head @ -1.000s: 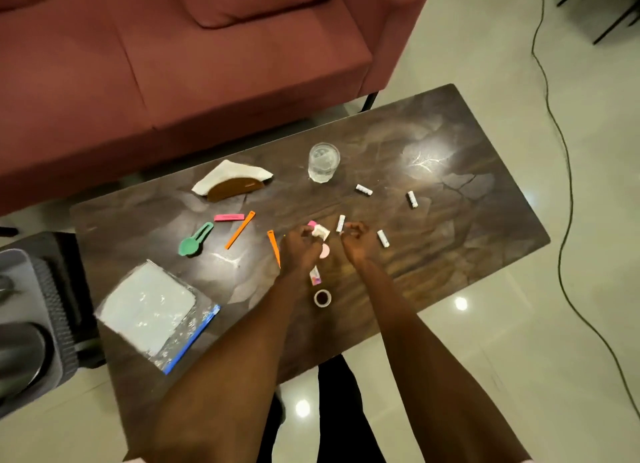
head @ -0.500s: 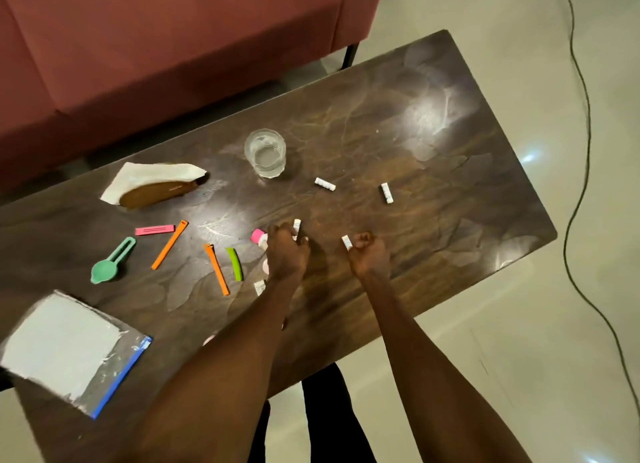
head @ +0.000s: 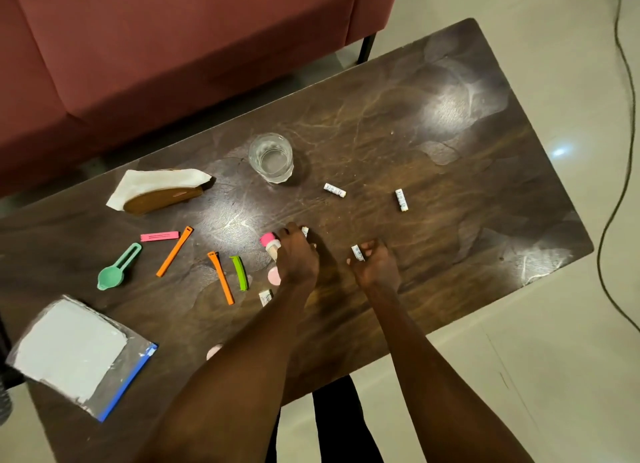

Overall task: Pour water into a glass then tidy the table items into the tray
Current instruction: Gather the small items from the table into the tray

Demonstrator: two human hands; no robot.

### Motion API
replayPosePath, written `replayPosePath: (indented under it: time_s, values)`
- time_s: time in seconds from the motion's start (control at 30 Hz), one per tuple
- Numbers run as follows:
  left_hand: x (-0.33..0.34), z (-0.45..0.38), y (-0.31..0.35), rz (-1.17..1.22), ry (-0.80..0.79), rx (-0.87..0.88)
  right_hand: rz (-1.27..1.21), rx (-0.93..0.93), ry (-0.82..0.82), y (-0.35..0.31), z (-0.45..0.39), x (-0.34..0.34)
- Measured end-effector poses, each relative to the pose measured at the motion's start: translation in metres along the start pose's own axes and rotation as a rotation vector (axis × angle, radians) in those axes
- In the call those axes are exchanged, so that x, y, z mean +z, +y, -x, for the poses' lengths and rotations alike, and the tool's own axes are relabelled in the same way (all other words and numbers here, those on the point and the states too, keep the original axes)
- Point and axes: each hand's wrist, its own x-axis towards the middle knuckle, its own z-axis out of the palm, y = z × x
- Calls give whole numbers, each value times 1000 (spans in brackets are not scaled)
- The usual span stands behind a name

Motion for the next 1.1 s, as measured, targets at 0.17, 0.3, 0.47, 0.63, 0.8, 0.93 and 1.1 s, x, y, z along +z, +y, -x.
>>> replayPosePath:
  time_s: [0.17, 0.3, 0.47, 0.63, 0.8, 0.93, 1.1]
  values:
    - [9, -5, 2, -15, -22, 1, 57, -14, -2, 1, -3, 2]
    - [12, -5, 2, -3, -24, -18, 96, -35, 2, 2, -5, 3]
    - [14, 0, 3, 9, -46, -21, 118, -51, 1, 3, -4, 4]
    - [12, 6, 5, -5, -28, -8, 150, -56, 1, 4, 1, 4]
    - [5, 5, 14, 129, -32, 9, 56, -10, -11, 6, 3, -2]
    - [0, -3, 22, 199, -47, 51, -17, 70, 38, 3, -6, -17]
    - [-1, -15, 42, 189, -16, 94, -116, 85, 125, -5, -30, -39]
